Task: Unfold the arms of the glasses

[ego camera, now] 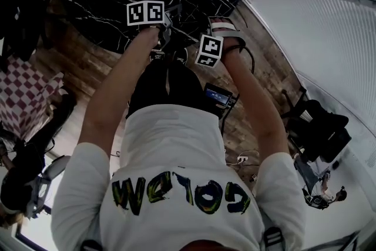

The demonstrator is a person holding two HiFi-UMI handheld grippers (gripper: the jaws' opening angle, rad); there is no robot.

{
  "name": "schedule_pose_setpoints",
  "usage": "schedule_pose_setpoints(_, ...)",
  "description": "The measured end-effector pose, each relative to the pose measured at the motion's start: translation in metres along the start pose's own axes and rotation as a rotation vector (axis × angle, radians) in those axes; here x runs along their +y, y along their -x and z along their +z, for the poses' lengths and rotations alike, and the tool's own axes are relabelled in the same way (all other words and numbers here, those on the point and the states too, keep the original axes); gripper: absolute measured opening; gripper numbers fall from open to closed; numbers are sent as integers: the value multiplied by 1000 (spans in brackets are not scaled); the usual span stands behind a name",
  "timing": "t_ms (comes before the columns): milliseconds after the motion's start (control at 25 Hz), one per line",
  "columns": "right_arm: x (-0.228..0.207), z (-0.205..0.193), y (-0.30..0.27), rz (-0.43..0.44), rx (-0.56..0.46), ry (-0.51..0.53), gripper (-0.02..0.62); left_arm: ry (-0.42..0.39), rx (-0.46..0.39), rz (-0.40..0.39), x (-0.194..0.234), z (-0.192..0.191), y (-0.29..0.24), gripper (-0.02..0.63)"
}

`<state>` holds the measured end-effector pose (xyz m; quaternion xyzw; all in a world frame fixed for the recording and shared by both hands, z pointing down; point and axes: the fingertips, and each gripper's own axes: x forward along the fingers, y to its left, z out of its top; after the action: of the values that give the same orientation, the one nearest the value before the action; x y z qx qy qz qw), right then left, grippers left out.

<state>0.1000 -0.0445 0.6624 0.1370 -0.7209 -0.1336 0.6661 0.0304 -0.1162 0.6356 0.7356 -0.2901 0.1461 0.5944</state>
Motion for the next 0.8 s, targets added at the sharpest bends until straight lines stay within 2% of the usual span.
schedule_pose_setpoints(200, -3, -3, 5, 20, -20, -36, 140, -7, -13, 4, -3, 1, 11, 83)
schedule_pose_setpoints(320, -1, -2, 4, 55, -43, -67, 186, -9, -16, -2, -7, -1, 19, 83)
schedule_pose_setpoints(480, -11, -1, 15, 57, -67, -111, 193, -50, -24, -20, -26, -3, 36, 83)
schedule_pose_setpoints(600, -25, 3, 34, 37, -119, -197, 192, -101, -18, -27, -39, -10, 52, 83)
schedule_pose_setpoints(800, -55, 10, 78, -10, -237, -402, 161, -184, -42, -32, -61, -12, 83, 83)
